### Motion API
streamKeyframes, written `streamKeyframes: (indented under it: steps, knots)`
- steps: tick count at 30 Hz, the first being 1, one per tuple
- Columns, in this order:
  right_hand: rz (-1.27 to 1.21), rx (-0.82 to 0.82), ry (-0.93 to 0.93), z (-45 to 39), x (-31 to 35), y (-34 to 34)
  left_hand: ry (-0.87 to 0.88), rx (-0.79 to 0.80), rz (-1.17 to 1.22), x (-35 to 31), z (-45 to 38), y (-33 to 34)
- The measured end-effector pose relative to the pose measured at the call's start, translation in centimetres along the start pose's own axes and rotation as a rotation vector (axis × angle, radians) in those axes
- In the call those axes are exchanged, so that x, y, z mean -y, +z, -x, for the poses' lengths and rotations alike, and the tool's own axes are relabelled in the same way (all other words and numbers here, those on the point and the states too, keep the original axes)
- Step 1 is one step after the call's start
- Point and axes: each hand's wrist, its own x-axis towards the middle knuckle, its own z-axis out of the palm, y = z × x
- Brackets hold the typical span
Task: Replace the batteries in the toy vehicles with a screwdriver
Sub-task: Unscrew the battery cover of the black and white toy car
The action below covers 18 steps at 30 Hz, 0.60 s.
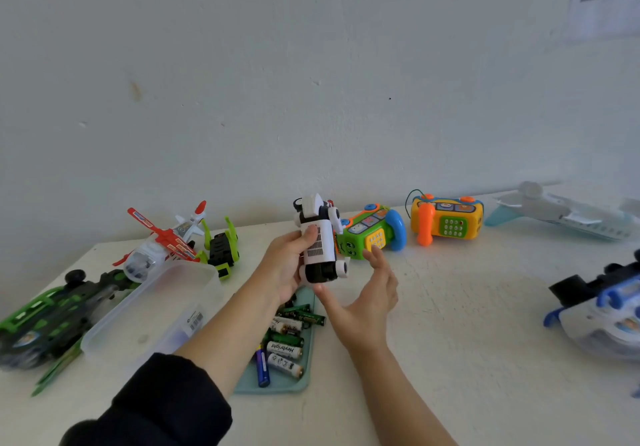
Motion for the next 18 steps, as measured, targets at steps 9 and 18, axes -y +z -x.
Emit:
streamKeyframes:
  steps: [9, 18]
  knots:
    - [0.471, 0.164, 0.337, -1.9, -0.7, 1.6, -0.319, -0.147, 0.048, -5.9, -1.3, -4.9]
    - [0.748, 0.117, 0.363, -3.4, -1.5, 3.6, -0.131, -0.449, 0.516, -4.4, -5.3, -4.0]
